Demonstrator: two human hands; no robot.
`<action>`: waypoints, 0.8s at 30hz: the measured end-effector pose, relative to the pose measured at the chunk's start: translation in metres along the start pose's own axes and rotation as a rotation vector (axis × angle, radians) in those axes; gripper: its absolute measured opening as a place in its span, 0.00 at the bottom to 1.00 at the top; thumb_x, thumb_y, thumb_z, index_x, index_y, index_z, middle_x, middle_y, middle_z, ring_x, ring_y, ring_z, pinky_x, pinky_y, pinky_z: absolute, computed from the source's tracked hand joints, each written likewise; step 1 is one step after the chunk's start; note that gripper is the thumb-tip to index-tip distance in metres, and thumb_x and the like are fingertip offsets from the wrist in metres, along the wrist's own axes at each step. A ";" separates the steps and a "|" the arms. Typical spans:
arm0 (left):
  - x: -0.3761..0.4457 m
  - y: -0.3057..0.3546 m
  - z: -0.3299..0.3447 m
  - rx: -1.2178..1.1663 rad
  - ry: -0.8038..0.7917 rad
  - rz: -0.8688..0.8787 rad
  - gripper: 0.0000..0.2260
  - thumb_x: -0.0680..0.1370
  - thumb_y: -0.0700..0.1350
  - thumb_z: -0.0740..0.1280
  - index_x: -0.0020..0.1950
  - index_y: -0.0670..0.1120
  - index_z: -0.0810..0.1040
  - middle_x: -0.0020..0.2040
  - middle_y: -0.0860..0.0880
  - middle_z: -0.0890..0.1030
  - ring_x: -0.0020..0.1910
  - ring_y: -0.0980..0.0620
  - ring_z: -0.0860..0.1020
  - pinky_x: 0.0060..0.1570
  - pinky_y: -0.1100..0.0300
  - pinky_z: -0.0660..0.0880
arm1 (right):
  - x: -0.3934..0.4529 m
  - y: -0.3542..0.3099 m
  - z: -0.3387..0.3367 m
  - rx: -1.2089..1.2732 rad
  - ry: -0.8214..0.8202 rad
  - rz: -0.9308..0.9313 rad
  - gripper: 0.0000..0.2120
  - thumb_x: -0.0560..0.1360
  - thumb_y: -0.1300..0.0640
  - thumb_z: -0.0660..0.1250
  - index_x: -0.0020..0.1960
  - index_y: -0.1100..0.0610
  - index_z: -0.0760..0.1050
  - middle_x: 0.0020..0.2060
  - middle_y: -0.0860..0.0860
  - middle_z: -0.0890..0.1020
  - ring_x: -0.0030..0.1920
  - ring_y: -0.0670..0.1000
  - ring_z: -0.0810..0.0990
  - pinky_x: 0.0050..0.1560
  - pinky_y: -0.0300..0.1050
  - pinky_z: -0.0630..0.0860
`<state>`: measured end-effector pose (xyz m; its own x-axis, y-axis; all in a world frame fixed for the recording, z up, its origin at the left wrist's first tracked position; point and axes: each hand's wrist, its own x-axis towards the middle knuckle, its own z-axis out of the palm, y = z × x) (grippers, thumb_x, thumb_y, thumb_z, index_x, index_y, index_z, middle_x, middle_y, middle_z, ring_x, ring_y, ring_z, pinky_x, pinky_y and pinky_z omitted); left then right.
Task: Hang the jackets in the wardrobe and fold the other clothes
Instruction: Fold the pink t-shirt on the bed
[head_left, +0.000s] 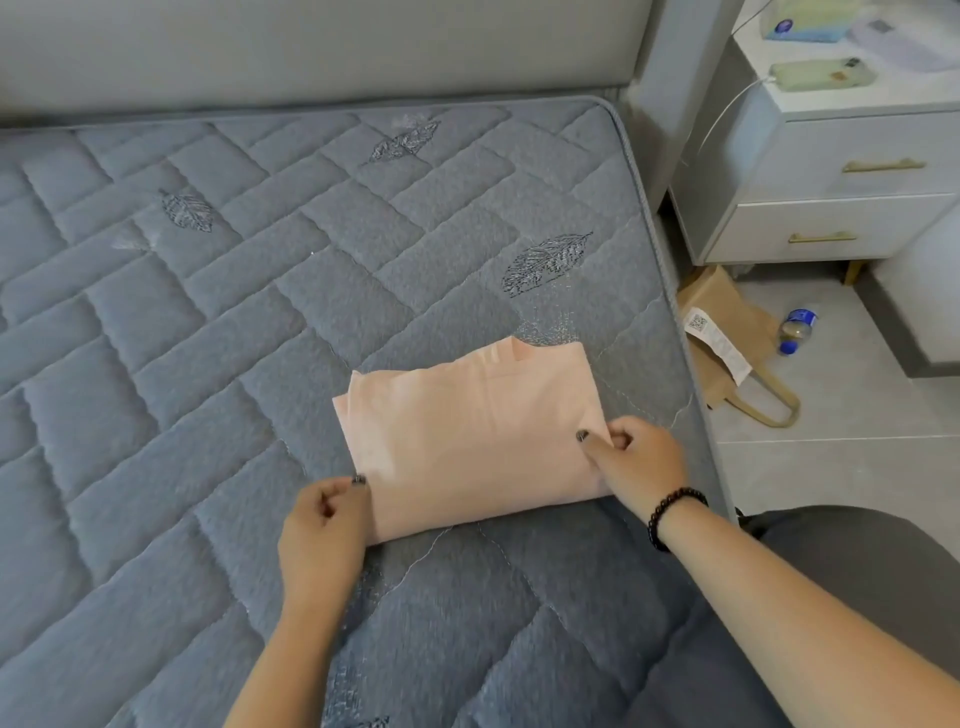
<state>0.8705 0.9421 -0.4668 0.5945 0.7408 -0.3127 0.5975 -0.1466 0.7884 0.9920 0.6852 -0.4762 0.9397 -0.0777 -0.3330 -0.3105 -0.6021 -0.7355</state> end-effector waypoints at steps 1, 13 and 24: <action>0.006 0.009 0.001 -0.014 -0.019 0.003 0.04 0.77 0.51 0.66 0.47 0.53 0.78 0.42 0.56 0.80 0.43 0.57 0.77 0.38 0.59 0.70 | 0.005 -0.006 -0.001 0.034 0.005 0.010 0.08 0.72 0.49 0.70 0.39 0.51 0.75 0.32 0.44 0.78 0.35 0.45 0.76 0.35 0.40 0.70; 0.023 0.036 0.034 0.120 0.254 0.199 0.13 0.80 0.50 0.64 0.60 0.44 0.72 0.54 0.50 0.75 0.54 0.46 0.75 0.51 0.54 0.73 | 0.037 -0.048 0.008 -0.111 0.164 -0.121 0.12 0.76 0.60 0.65 0.59 0.56 0.74 0.53 0.51 0.78 0.56 0.53 0.75 0.60 0.51 0.72; 0.008 0.017 0.069 0.867 -0.116 0.774 0.26 0.80 0.53 0.48 0.75 0.48 0.67 0.77 0.45 0.62 0.77 0.45 0.54 0.74 0.39 0.55 | -0.003 -0.035 0.073 -0.737 -0.264 -0.808 0.28 0.80 0.46 0.42 0.78 0.57 0.52 0.78 0.52 0.51 0.78 0.52 0.44 0.76 0.53 0.40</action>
<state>0.9226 0.9005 -0.4921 0.9797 0.2003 0.0110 0.1952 -0.9645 0.1782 0.9900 0.7645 -0.4927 0.7400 0.6659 -0.0952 0.6186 -0.7293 -0.2924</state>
